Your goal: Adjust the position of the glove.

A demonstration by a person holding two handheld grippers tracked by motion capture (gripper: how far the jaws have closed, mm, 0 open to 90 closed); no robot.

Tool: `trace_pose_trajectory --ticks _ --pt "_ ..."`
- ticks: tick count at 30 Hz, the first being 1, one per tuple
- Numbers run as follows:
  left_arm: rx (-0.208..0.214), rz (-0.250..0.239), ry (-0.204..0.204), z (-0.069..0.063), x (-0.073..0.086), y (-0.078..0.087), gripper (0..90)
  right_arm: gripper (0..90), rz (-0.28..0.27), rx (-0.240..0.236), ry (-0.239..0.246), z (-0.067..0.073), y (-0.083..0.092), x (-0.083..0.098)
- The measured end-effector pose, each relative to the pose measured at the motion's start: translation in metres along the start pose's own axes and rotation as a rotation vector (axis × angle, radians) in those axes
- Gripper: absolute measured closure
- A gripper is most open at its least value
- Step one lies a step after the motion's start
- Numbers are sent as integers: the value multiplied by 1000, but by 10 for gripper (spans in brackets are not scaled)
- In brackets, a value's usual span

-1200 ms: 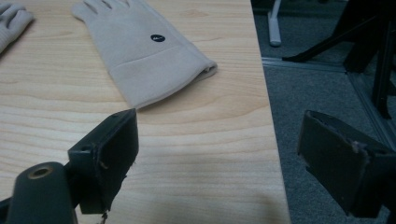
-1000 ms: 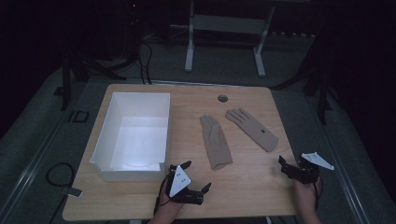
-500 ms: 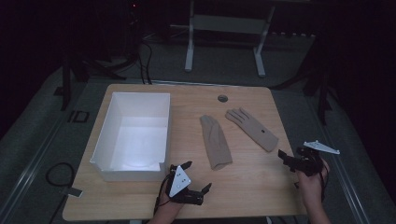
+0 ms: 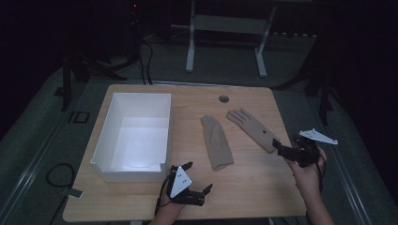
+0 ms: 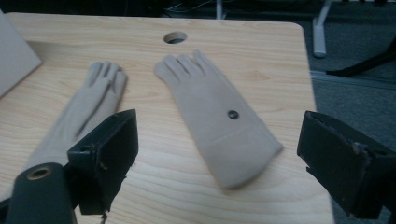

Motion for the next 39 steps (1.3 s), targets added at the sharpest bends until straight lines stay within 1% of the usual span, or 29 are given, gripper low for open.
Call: trace_pose_trajectory --ticks 1,3,4,5,6,7,9,10,12,14,15,16,17,21,22,23,24,30,32,33,34,38,39 --pt "0 0 0 0 0 0 5 123 -4 -13 -5 3 -1 -2" --pt "2 -2 2 0 0 0 5 116 -7 -14 3 6 -1 -4" --pt "4 -2 3 0 0 0 5 112 -9 -18 18 11 -3 -7" --pt "4 -2 3 0 0 0 5 112 -9 -18 18 11 -3 -7" --pt "5 -2 2 0 0 0 5 110 -17 -28 26 17 -4 -11" --pt "5 -2 2 0 0 0 5 108 -18 -21 38 19 -5 -13" --pt "7 -3 3 0 0 0 5 108 -23 -23 38 22 -6 -16" --pt "7 -2 1 0 0 0 5 109 -20 -30 42 27 -9 -21" --pt "9 1 2 0 0 0 5 111 -29 -33 51 32 -11 -25" --pt "11 3 7 0 0 0 5 111 -28 -38 70 37 -13 -30" --pt "11 3 7 0 0 0 5 111 -28 -38 70 37 -13 -30" --pt "10 3 10 0 0 0 5 116 -26 -42 71 40 -15 -33" --pt "12 2 10 0 0 0 5 132 -27 -59 82 46 -18 -38" --pt "13 3 5 0 0 0 5 133 -23 -73 93 57 -25 -44" --pt "14 2 6 0 0 0 5 133 -20 -83 97 61 -28 -46" --pt "14 2 6 0 0 0 5 133 -20 -83 97 61 -28 -46" --pt "15 1 7 0 0 0 5 133 -12 -90 97 67 -33 -49" --pt "20 0 1 -2 0 0 5 138 -4 -140 94 86 -47 -58" --pt "23 2 2 -1 0 0 5 138 4 -149 99 93 -54 -59" --pt "23 2 2 -1 0 0 5 138 4 -149 99 93 -54 -59" --pt "24 2 4 -1 0 0 5 140 15 -163 101 102 -62 -60" --pt "28 1 4 -2 0 0 5 158 22 -196 111 118 -78 -61" --pt "28 1 4 -2 0 0 5 158 22 -196 111 118 -78 -61"
Point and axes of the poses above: each handheld gripper's, and its own axes: y roughly backward along the jaws, x roughly out of its underside, z roughly to its left, the point moved 6 cm from there along -y, roughly forward along the jaws, and after that the axes turned 10 degrees about y, right-handed, at the moved point
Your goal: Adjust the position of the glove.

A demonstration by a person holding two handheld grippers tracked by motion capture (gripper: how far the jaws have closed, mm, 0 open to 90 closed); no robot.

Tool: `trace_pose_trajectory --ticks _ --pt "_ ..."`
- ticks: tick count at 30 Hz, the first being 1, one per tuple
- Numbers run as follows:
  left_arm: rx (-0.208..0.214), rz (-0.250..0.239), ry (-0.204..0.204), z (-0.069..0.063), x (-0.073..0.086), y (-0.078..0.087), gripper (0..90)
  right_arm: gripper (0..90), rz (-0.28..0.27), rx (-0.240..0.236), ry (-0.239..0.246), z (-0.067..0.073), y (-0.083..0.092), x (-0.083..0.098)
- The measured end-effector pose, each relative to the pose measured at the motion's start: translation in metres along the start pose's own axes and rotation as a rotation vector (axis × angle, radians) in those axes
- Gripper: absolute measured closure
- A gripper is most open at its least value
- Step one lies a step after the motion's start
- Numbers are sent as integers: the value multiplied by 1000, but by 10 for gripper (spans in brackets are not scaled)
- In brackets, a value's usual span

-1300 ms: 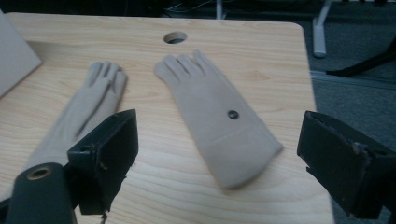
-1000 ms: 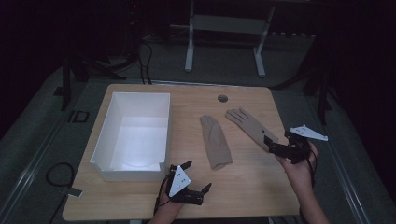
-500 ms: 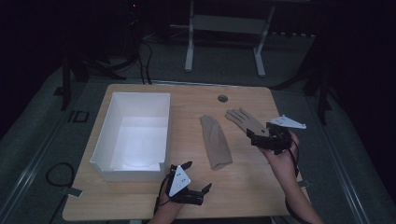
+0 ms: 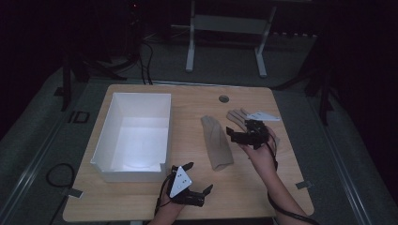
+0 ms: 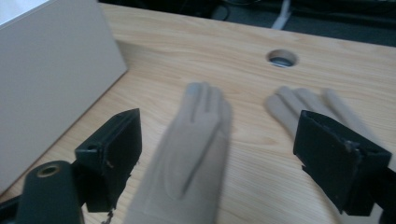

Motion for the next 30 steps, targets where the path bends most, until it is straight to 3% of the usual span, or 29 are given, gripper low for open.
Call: trace_pose_trajectory --ticks 11,14,19,21,24,30 --pt "12 0 -3 -1 0 0 5 214 80 -18 5 18 -54 10" --pt "13 0 -1 -1 0 0 5 222 98 -24 -4 19 -62 13" --pt "17 0 0 -1 0 0 5 317 134 -36 -44 20 -81 22" --pt "17 0 -1 -1 0 0 5 340 157 -18 -49 19 -88 28" --pt "17 0 -1 -1 0 0 5 346 181 -30 -67 19 -94 34" --pt "19 2 -3 -1 0 0 5 451 241 17 -33 20 -110 54"
Point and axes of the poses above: each handheld gripper's, and its own axes: y roughly backward along the jaws, x roughly out of its underside, z roughly to its left, the point moved 6 cm from there along -y, roughly forward along the jaws, and after that the axes turned 10 degrees about y, right-handed, at the moved point
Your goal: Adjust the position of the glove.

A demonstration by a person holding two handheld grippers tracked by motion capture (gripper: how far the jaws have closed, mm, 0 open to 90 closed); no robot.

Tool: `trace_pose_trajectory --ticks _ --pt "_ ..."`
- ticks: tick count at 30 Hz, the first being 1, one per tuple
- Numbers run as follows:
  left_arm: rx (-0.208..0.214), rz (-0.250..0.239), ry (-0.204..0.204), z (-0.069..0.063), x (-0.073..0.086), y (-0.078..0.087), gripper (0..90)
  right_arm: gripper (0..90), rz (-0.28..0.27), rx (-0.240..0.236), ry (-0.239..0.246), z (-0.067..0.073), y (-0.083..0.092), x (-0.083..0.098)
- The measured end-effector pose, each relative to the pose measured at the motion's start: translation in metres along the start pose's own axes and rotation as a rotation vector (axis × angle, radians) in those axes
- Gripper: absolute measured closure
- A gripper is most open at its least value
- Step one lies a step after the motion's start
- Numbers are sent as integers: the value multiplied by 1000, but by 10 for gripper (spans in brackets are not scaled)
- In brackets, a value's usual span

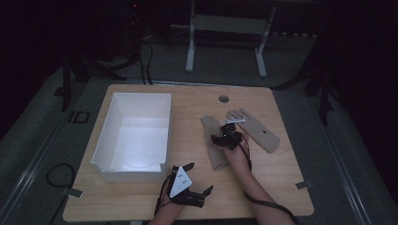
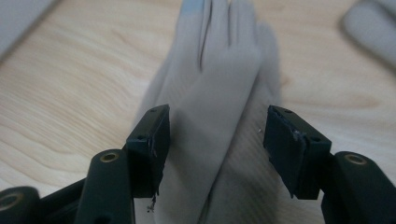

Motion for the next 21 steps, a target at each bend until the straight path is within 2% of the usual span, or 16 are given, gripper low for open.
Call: trace_pose_trajectory --ticks 2,5,8,10,13,14,18,21 --pt "0 1 0 0 0 0 5 469 4 30 66 2 0 2" --pt "-1 4 -2 0 0 0 5 501 0 36 98 3 0 2" --pt "-1 5 -2 0 0 0 5 543 -6 42 83 4 0 2" --pt "-1 5 0 0 0 -1 5 645 -17 41 90 7 0 2" --pt "-2 6 1 0 0 -1 5 740 -20 36 88 7 0 2" --pt "-2 6 2 0 0 -1 5 760 -19 26 72 7 0 1" --pt "-2 6 3 0 0 -1 5 781 -10 2 31 6 3 0" --pt "-2 5 3 0 0 -1 5 783 -14 -7 21 6 5 -1"
Point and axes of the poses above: each handheld gripper's, and its own axes: y roughly backward along the jaws, x roughly out of its underside, z roughly to its left, the point moved 6 cm from there along -y, roughly forward along the jaws, and after that the axes turned 10 degrees about y, right-handed, at the moved point
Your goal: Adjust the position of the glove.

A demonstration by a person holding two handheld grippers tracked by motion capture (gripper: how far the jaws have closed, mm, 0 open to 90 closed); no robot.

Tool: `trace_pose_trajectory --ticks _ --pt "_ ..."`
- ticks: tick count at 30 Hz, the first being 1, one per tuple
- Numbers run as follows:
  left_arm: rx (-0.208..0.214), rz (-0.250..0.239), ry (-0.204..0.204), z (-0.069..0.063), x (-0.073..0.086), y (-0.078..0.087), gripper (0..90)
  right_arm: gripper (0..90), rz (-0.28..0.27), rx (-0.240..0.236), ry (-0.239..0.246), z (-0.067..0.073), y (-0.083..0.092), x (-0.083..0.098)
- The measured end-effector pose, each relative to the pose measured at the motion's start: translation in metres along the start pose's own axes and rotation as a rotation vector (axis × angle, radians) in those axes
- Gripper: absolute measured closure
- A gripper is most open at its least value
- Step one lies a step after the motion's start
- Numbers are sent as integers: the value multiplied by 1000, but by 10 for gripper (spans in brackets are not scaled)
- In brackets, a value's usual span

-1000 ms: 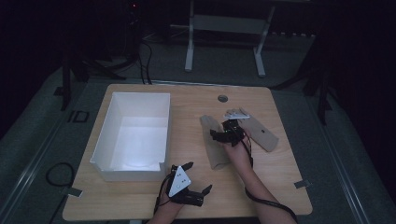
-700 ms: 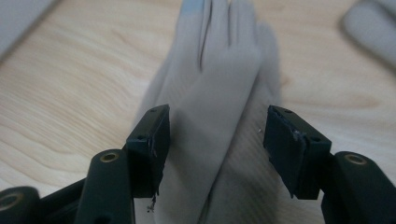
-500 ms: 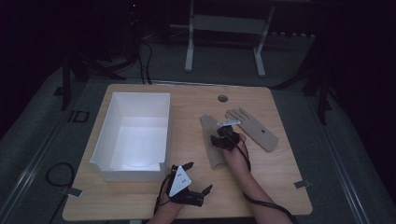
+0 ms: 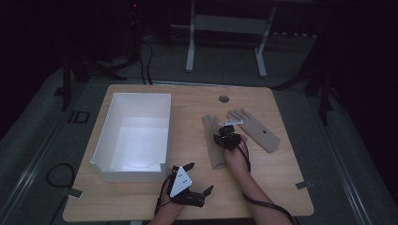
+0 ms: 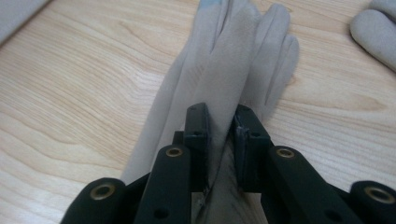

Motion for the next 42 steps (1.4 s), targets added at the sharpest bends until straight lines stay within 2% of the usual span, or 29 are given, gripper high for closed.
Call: trace_pose_trajectory --ticks 1,2,4,5,7,8,11,12,13,14,15,16,19,20,25,26,28,33,35,36,38,42 --pt "0 -1 1 0 0 0 5 785 -31 -21 -47 -1 11 -5" --pt "0 -1 1 0 0 0 5 785 -31 -21 -47 -1 11 -5" --pt "-1 -2 3 0 0 0 5 786 -70 -12 -53 1 27 -14" --pt "-1 -2 3 0 0 0 5 786 -70 -12 -53 1 27 -14" --pt "-3 -2 2 0 0 0 5 786 -111 5 -54 2 47 -22" --pt "-3 -2 2 0 0 0 5 786 -111 5 -54 2 47 -22" --pt "-4 0 2 0 0 0 5 786 -144 20 -57 3 67 -28" --pt "-4 1 2 0 0 0 5 786 -169 27 -66 1 81 -31" --pt "-4 1 2 0 0 0 5 786 -169 27 -66 1 81 -31" --pt "-4 -1 4 0 0 0 5 786 -180 44 -64 0 93 -31" --pt "-4 0 4 0 0 0 5 786 -180 44 -64 0 93 -31" --pt "-6 -1 7 0 0 0 5 785 -193 40 -78 -3 102 -31" --pt "-10 -7 10 1 0 0 5 785 -197 42 -95 -5 110 -29" --pt "-10 -8 10 1 0 0 5 786 -196 60 -104 -7 115 -24" --pt "-10 -9 11 1 0 0 5 785 -178 66 -134 -9 116 -8" --pt "-10 -8 9 1 0 0 5 785 -166 60 -151 -8 112 0" --pt "-10 -6 8 1 0 0 5 785 -165 58 -160 -8 110 4" --pt "-11 1 10 1 0 0 5 784 -115 41 -203 -3 86 27" --pt "-11 1 10 1 0 0 5 784 -107 43 -206 -3 83 30" --pt "-10 0 6 1 0 0 5 782 -77 37 -211 -1 72 38" --pt "-9 -1 4 0 0 0 5 778 -55 39 -211 0 63 44" --pt "-8 0 4 0 0 0 5 761 -38 39 -221 1 55 51"
Point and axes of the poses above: each handheld gripper's, and its own axes: y roughly backward along the jaws, x roughly out of its underside, z roughly to its left, the point moved 6 cm from there along -y, roughly forward along the jaws, and after that the axes turned 10 degrees about y, right-handed, at the moved point
